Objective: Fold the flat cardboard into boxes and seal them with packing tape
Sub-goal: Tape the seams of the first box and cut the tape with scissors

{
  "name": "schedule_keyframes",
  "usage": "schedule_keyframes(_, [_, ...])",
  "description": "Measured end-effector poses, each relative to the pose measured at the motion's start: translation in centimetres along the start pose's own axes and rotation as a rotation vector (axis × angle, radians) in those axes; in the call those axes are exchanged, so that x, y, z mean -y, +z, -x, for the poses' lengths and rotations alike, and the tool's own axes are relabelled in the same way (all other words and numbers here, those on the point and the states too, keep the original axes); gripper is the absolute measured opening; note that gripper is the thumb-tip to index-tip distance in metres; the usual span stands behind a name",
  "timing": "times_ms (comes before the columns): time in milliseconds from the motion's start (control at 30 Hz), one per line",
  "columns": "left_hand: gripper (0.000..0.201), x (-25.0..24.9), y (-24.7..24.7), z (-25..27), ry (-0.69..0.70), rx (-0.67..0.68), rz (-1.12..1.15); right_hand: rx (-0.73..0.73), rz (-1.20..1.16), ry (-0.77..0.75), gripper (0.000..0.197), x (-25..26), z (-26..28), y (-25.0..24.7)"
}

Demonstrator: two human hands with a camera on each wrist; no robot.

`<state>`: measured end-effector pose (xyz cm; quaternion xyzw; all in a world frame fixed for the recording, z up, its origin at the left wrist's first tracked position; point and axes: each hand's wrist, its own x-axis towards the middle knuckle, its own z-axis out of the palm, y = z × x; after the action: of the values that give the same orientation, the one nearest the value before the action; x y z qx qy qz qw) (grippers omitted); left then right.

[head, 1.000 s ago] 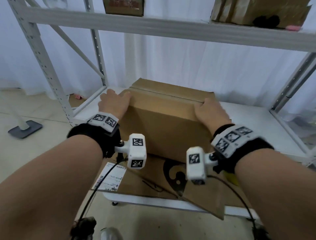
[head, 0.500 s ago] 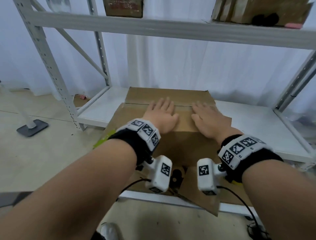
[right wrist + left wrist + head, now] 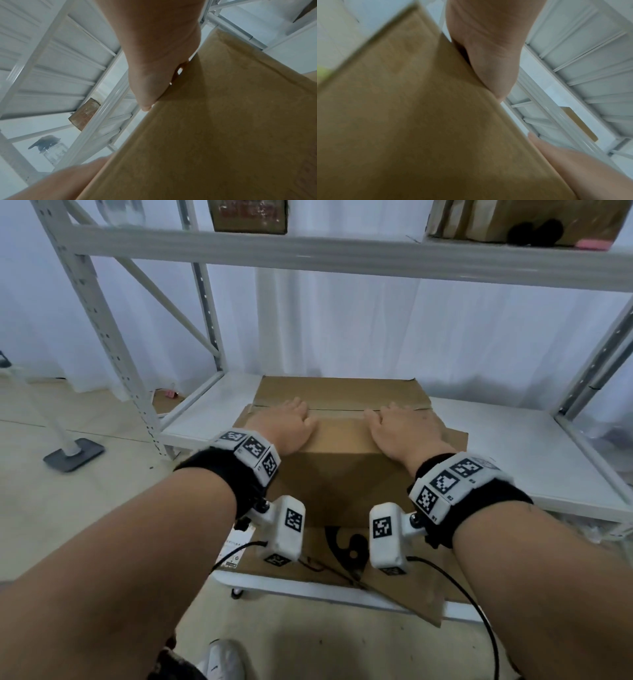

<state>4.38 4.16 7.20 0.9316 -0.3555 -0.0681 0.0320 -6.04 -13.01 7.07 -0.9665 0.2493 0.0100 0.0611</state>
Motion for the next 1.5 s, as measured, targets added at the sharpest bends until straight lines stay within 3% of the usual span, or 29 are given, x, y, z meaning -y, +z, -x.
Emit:
schedule_keyframes(167, [0.068,2.2,0.7,0.7,-0.136,-0.071,0.006,0.001,0.034,0.080,0.071,1.4,0.4,0.4])
schedule_keyframes(333, [0.069,1.9,0.7,0.9,-0.249,-0.059,0.130,-0.011,0.048,0.077,0.064,1.5,0.6,0.2])
schedule_keyframes(533, [0.049,3.1,-0.4,0.7,-0.284,-0.140,0.346,0.068,0.021,-0.383,0.051,6.7,0.7,0.1])
schedule_keyframes(667, [0.045,5.4,-0.3,0.8,-0.377,-0.139,0.697,0.101,0.007,-0.475,0.050,9.3,-0.4,0.1])
schedule_keyframes(733, [0.046,5.4,-0.3,1.0,-0.412,-0.129,0.850,0.096,-0.014,-0.423,0.052,8.4,-0.9,-0.3])
schedule_keyframes(833, [0.046,5.1,-0.5,0.8,-0.423,-0.121,0.852,0.060,0.032,-0.255,0.059,5.4,-1.7,-0.5])
schedule_keyframes(1067, [0.061,4.5,-1.1,0.0,-0.472,-0.137,0.748,-0.020,-0.103,0.364,0.097,-1.0,-1.3,-0.5])
schedule_keyframes(1200, [0.068,2.9,-1.3,-0.1,-0.460,-0.145,0.648,-0.116,-0.205,0.374,0.105,-1.1,-0.8,-0.3])
schedule_keyframes(1267, [0.061,2.3,-1.5,0.1,-0.445,-0.175,0.621,-0.186,-0.286,0.385,0.105,-1.2,-0.4,-0.4])
schedule_keyframes(1333, [0.054,2.1,-1.9,0.5,-0.432,-0.265,0.617,-0.271,-0.377,0.405,0.109,-1.4,0.0,-1.0])
schedule_keyframes(1500, [0.081,1.9,-2.7,2.0,-0.389,-0.530,0.750,-0.391,-0.571,0.426,0.131,-1.4,1.1,-2.1])
